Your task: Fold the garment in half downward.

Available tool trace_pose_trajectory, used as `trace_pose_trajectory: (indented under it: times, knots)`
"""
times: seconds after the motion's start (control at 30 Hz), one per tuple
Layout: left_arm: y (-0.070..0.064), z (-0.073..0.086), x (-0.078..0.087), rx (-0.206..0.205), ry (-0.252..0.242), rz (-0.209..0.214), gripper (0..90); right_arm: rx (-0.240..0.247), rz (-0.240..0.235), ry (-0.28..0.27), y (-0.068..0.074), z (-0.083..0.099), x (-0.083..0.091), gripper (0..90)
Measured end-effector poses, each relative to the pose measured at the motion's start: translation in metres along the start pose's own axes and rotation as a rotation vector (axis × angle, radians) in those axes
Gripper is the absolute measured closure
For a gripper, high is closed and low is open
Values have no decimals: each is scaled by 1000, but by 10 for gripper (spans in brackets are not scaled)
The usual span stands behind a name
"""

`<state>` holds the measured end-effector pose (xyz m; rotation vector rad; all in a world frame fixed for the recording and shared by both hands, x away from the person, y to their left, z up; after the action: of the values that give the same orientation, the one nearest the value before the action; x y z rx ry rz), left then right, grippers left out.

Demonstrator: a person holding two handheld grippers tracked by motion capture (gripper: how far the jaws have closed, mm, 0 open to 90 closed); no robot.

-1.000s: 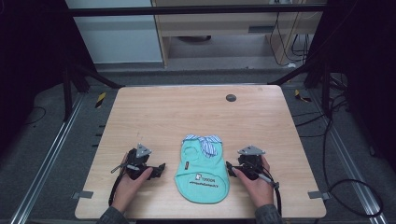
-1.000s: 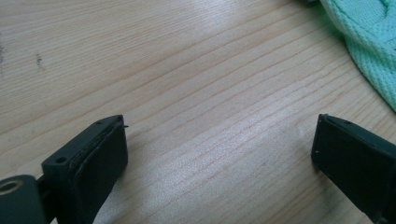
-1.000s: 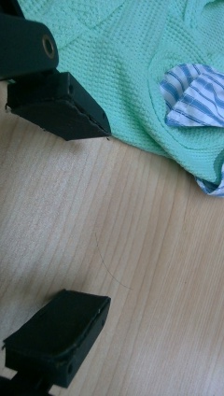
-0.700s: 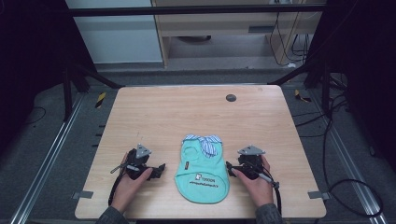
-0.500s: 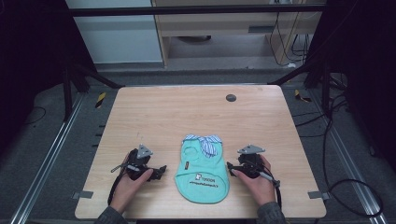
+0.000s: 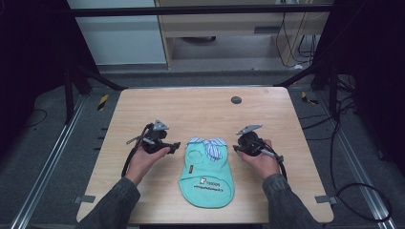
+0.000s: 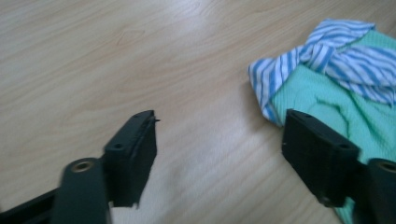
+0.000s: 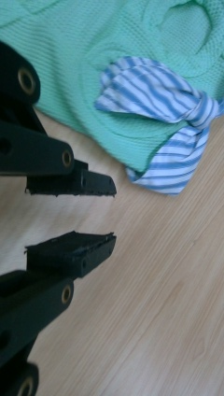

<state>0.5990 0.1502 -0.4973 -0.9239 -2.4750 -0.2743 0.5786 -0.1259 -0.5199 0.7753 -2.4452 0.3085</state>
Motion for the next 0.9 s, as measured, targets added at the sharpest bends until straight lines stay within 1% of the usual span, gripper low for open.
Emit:
trace_pose_trajectory:
  times: [0.03, 0.07, 0.1, 0.17, 0.2, 0.3, 0.33, 0.37, 0.4, 0.43, 0.5, 0.53, 0.6, 0.63, 0.67, 0.7, 0.73, 0.77, 0.83, 0.87, 0.9]
  knots:
    - [-2, -4, -4, -13, 3, 5, 389, 10, -2, 9, 0, -2, -4, 765]
    - [-4, -6, -6, -18, 5, 11, 421, 16, -16, 15, 1, -4, -8, 792]
    - [-7, -10, -10, -34, -3, 10, 475, 16, -20, 18, 2, -6, -11, 809]
    - [-10, -15, -15, -34, -1, 17, 545, 22, -30, 19, 4, -11, -17, 838]
    - [-12, -18, -19, -33, -1, 26, 566, 18, -34, 18, 4, -13, -18, 846]
    - [-15, -23, -28, -24, 6, 33, 639, 11, -44, 11, 5, -22, -26, 858]
    - [-15, -23, -28, -24, 6, 33, 642, 11, -44, 11, 5, -22, -26, 858]
    - [-16, -25, -36, -27, 17, 33, 648, 5, -51, 2, 7, -28, -30, 850]
    - [-16, -25, -36, -27, 17, 33, 649, 5, -51, 2, 7, -28, -30, 850]
    - [-16, -26, -43, -23, 23, 27, 654, -7, -58, 3, 9, -32, -36, 828]
    - [-17, -26, -45, -19, 25, 32, 666, -4, -58, 6, 9, -34, -40, 814]
    - [-17, -24, -50, -9, 30, 31, 666, 0, -61, 17, 11, -35, -46, 789]
    - [-18, -19, -56, -4, 49, 39, 656, -2, -54, 26, 11, -35, -52, 747]
    - [-19, -17, -57, -13, 63, 39, 653, -10, -50, 33, 11, -34, -56, 740]
    - [-19, -16, -59, -13, 64, 37, 645, -27, -55, 38, 12, -33, -58, 729]
    - [-19, -16, -59, -13, 64, 37, 642, -27, -55, 38, 12, -33, -58, 729]
    - [-20, -13, -61, -17, 75, 45, 634, -24, -50, 51, 12, -31, -63, 701]
    - [-21, -12, -62, -16, 81, 47, 629, -26, -48, 50, 12, -30, -64, 690]
    - [-21, -8, -63, -17, 88, 44, 624, -35, -50, 54, 12, -29, -66, 672]
    - [-21, -8, -63, -17, 88, 44, 621, -31, -47, 54, 12, -29, -66, 665]
    - [-22, -7, -64, -28, 97, 45, 612, -31, -47, 54, 12, -29, -66, 665]
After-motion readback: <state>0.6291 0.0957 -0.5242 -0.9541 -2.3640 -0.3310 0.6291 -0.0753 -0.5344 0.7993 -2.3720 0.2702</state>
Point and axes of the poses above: each handheld gripper's, and its own axes: x roughly backward along the jaws, z roughly out of its underside, y roughly to its left, the point moved 7 cm from there along -x, roughly forward along the jaws, and after that the axes turned 15 degrees about -y, right-handed, at the moved point
